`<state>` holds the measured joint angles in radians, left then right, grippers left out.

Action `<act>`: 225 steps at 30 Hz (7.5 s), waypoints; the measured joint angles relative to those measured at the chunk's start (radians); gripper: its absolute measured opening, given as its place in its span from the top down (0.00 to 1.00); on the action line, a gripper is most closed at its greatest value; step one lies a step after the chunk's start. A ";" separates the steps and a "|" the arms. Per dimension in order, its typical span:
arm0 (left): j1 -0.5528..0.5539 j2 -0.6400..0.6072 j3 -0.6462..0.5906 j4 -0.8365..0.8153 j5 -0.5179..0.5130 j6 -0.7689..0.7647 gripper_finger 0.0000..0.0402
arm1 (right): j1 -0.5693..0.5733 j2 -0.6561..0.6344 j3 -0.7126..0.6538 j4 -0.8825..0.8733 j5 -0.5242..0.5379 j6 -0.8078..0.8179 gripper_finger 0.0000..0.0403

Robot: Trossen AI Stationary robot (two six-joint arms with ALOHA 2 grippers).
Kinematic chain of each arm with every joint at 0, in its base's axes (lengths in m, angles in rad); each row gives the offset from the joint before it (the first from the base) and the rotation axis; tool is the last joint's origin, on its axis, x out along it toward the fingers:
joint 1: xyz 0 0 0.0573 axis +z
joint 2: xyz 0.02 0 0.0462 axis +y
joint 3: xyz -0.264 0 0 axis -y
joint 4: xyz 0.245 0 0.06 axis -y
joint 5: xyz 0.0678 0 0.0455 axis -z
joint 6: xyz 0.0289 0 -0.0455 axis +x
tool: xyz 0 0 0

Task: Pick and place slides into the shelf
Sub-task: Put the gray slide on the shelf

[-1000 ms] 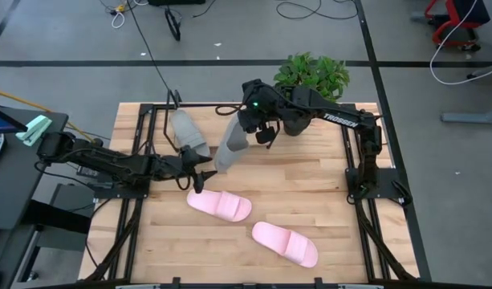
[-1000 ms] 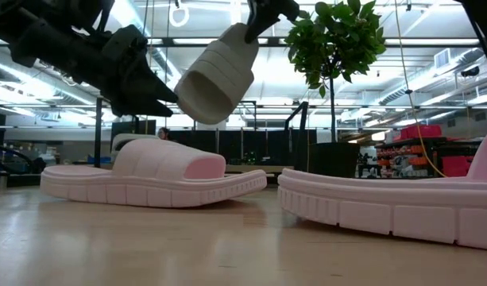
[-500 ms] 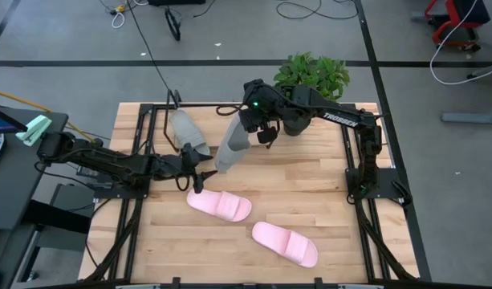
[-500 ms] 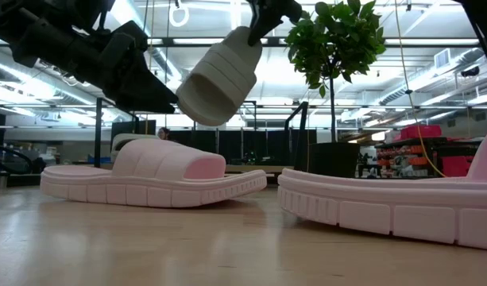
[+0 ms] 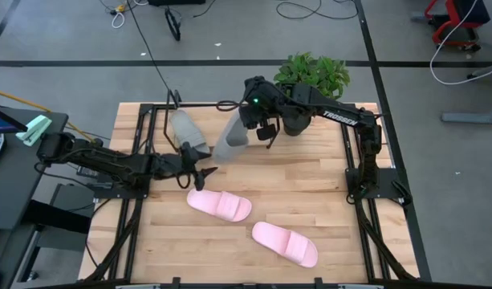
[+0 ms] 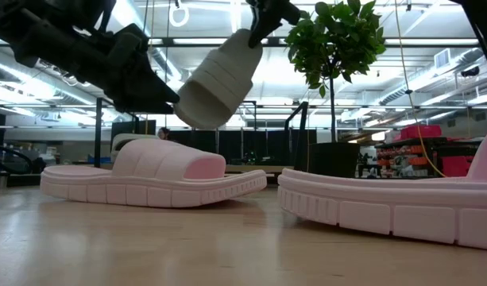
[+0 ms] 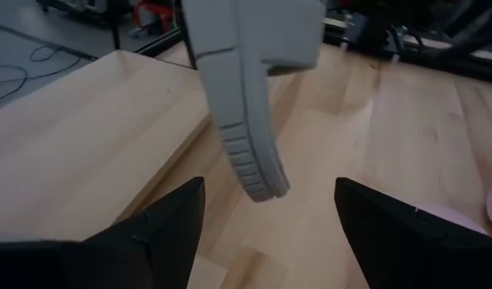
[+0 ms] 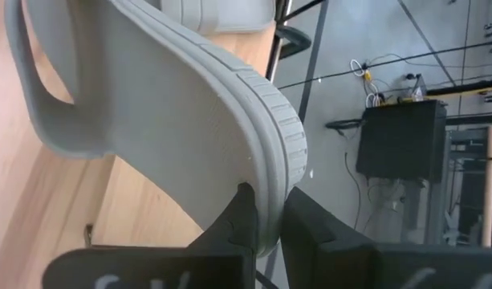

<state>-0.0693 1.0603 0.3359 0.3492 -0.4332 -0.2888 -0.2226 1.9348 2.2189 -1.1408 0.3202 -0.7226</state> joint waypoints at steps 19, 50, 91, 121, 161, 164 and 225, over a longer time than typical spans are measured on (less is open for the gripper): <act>0.034 0.000 0.000 0.029 -0.004 -0.063 0.32 | 0.017 0.000 0.000 0.047 -0.032 -0.004 0.92; 0.034 0.000 0.000 0.096 -0.054 -0.218 0.81 | 0.090 -0.024 0.000 0.084 0.153 -0.243 0.33; 0.096 0.000 -0.249 0.818 -0.020 -0.628 0.89 | 0.393 -0.048 -0.726 0.863 0.701 -0.457 0.76; 0.105 0.000 -0.249 0.896 0.011 -0.699 0.89 | 0.404 -0.031 -0.660 1.009 0.381 -0.628 0.58; 0.037 0.000 -0.118 0.834 0.011 -0.550 0.74 | 0.317 -0.030 -0.660 1.184 0.328 -0.787 0.92; 0.036 0.000 -0.118 0.834 0.012 -0.514 0.64 | 0.317 -0.030 -0.660 1.184 0.325 -0.785 0.92; -0.307 -0.004 -0.297 0.942 0.485 -0.301 0.42 | 0.166 -0.030 -0.779 0.881 -0.122 -0.609 0.94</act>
<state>-0.3759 1.0565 0.0391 1.2915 0.0517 -0.5896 -0.0569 1.9049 1.4401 -0.2598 0.1982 -1.3316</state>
